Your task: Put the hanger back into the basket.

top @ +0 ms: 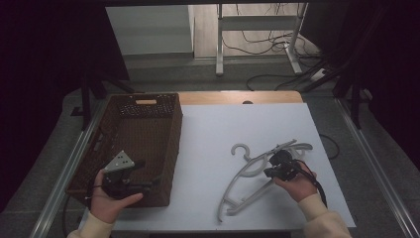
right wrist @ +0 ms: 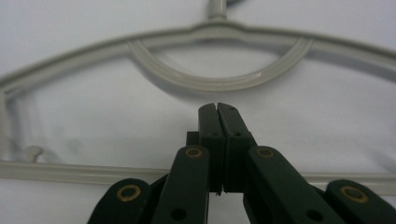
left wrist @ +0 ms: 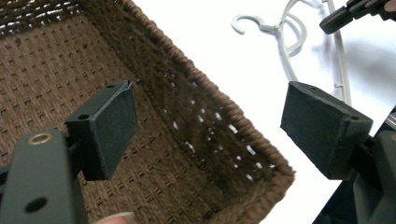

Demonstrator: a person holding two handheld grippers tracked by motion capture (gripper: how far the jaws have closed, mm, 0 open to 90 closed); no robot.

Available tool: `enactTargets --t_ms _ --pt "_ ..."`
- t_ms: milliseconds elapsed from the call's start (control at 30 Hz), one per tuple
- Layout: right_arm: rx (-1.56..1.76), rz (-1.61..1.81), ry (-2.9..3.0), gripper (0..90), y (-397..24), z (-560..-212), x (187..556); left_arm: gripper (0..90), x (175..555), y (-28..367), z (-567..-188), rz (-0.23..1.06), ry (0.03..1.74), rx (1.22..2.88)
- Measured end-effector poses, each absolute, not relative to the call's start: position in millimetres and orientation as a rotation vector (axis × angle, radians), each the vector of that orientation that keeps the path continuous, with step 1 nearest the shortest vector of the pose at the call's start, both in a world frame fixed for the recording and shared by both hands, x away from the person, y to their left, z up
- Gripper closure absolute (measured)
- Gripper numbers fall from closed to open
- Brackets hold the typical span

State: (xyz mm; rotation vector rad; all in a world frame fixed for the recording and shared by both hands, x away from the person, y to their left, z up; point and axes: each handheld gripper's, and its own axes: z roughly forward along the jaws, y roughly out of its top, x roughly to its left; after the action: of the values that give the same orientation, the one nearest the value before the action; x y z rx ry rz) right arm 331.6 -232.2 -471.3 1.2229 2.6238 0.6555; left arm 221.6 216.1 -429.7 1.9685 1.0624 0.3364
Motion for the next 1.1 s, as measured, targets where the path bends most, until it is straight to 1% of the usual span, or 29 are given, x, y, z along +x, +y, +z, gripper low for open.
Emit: enactTargets --t_ms 67,100,133,167,233,333,367,400,500,667,1100 --pt "1.219 0.698 2.601 87.3 -234.4 -464.8 327.9 18.5 220.4 210.1 -427.3 0.331 1.047 1.974" --pt "1.215 0.723 2.593 85.3 -236.2 -462.0 325.6 18.5 219.8 206.5 -426.3 0.328 1.039 1.979" --pt "1.21 0.755 2.585 81.2 -238.4 -459.6 323.0 18.5 219.4 202.6 -425.2 0.323 1.031 1.983" --pt "1.205 0.793 2.574 75.4 -241.2 -457.8 320.3 18.4 219.3 198.8 -424.3 0.318 1.021 1.987" --pt "1.209 0.871 2.547 60.3 -248.7 -455.2 314.9 18.4 220.0 191.0 -422.9 0.31 1.004 1.996" --pt "1.218 0.94 2.491 43.3 -262.2 -453.0 304.2 18.3 222.5 180.2 -421.0 0.295 0.988 2.009" --pt "1.223 0.951 2.469 38.4 -266.9 -452.6 300.8 18.3 223.7 176.9 -420.6 0.288 0.984 2.009" --pt "1.235 0.964 2.452 35.4 -271.5 -452.3 297.6 18.3 224.9 173.7 -420.2 0.279 0.978 2.011" --pt "1.252 1.011 2.424 31.3 -285.4 -452.8 291.2 18.7 228.2 163.9 -419.7 0.244 0.961 2.014" --pt "1.283 1.039 2.397 28.4 -300.9 -454.5 287.5 20.1 234.3 147.4 -420.8 0.2 0.937 2.044" --pt "1.311 1.047 2.348 27.5 -310.4 -453.7 288.7 20.9 258.6 98.1 -423.3 0.147 0.887 2.125"
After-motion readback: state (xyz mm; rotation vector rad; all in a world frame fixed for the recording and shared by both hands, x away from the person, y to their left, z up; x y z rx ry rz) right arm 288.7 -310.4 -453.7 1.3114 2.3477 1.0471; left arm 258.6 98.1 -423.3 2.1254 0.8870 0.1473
